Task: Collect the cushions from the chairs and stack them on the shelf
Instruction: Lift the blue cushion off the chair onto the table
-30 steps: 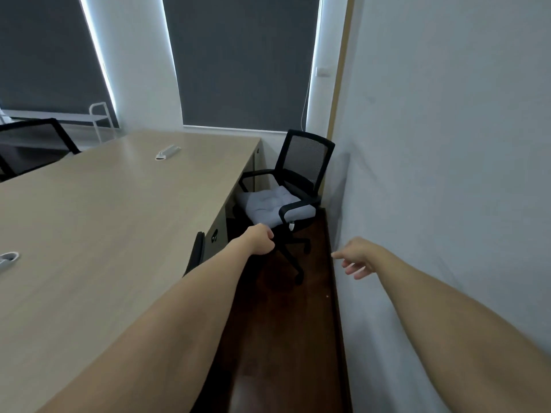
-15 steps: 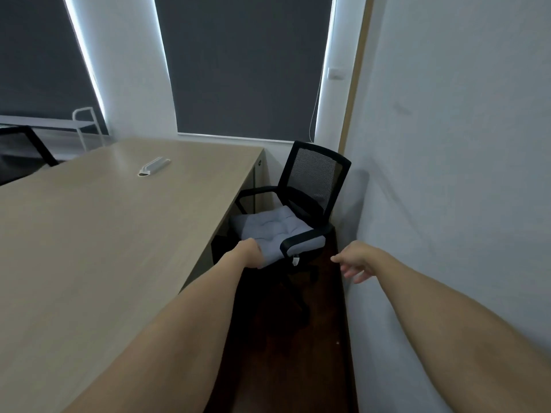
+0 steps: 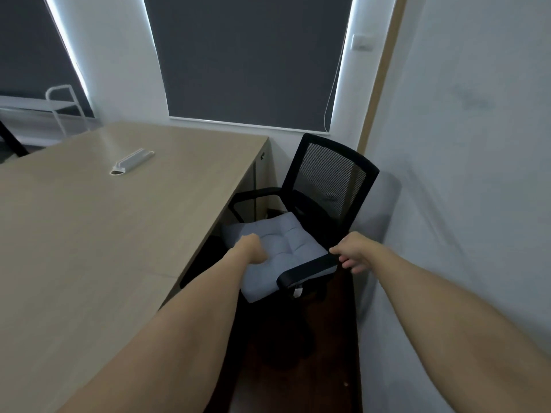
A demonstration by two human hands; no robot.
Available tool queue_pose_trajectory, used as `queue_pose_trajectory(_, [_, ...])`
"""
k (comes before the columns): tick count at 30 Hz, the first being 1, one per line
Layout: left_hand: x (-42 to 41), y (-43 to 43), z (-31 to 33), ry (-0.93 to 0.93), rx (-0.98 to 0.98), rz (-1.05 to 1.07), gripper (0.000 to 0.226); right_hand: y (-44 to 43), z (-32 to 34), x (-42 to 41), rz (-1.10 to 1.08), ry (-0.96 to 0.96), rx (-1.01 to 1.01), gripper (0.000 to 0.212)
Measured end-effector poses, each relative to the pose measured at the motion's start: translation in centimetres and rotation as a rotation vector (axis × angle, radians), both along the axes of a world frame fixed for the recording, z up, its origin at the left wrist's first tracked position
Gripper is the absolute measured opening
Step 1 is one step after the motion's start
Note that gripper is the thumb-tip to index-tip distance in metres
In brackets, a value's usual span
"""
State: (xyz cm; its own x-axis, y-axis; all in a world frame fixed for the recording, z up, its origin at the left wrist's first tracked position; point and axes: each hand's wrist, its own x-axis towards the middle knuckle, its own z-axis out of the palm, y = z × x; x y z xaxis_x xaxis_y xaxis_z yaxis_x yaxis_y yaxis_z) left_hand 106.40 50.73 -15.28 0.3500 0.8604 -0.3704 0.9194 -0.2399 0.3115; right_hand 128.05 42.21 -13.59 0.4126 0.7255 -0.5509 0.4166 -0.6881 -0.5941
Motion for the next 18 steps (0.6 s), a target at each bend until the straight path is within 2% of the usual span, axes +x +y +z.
queue_pose_trajectory(5, [3.6,7.1,-1.7,-0.046,-0.057,0.096,0.038,8.6,-1.8,3.7,0.039,-0.060,-0.037,0.051])
queue_pose_trajectory(9, [5.0,12.2,-3.6,-0.037,-0.143,0.158,0.051,15.2,-3.6,4.8,0.087,-0.085,-0.095,0.049])
queue_pose_trajectory(14, [6.5,20.2,-7.8,-0.038,-0.209,0.224,0.056,23.9,-7.6,6.6,0.103,-0.130,-0.126,0.049])
queue_pose_trajectory(18, [7.2,25.2,-12.5,-0.018,-0.289,0.282,0.064,29.3,-11.9,8.1,0.139,-0.158,-0.187,0.058])
